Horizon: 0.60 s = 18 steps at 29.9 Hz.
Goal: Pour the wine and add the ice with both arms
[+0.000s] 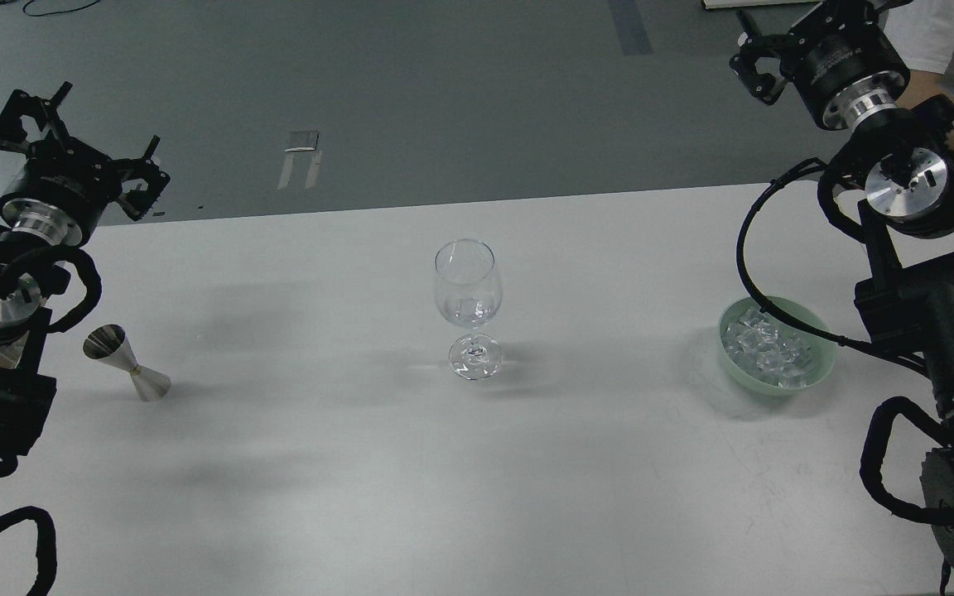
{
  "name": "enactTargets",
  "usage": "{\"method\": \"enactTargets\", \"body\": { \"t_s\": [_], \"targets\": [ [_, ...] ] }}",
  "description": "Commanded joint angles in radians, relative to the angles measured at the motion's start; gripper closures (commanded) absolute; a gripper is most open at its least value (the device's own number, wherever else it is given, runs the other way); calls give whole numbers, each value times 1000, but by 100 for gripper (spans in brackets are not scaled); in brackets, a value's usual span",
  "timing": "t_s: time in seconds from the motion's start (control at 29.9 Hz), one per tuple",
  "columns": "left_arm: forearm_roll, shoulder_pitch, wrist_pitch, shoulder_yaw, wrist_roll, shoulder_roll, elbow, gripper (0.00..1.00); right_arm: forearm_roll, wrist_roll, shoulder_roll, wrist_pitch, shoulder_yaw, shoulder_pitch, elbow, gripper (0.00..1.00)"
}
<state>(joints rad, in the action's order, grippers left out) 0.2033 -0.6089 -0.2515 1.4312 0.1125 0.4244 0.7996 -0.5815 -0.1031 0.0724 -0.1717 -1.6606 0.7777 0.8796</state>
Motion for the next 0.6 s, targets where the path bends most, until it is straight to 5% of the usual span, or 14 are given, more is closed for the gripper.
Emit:
{"method": "enactTargets", "body": {
  "t_s": [0.0, 0.1, 0.27, 0.43, 0.57],
  "targets": [
    [-21, 0, 1, -2, -4, 0, -6, 1, 46, 3, 1, -2, -56, 21, -37, 0],
    [-21, -11, 3, -5, -5, -6, -42, 1, 77, 8, 1, -8, -62, 43, -57, 0],
    [-2, -67, 3, -20, -22, -65, -94, 1, 78, 78, -9, -12, -56, 98, -145, 0],
    [8, -172, 8, -89, -27, -90, -166, 1, 78, 85, -32, -29, -53, 129, -200, 0],
    [24, -261, 8, -219, -80, -93, -236, 1, 80, 85, -51, -57, -51, 129, -203, 0]
  ]
}}
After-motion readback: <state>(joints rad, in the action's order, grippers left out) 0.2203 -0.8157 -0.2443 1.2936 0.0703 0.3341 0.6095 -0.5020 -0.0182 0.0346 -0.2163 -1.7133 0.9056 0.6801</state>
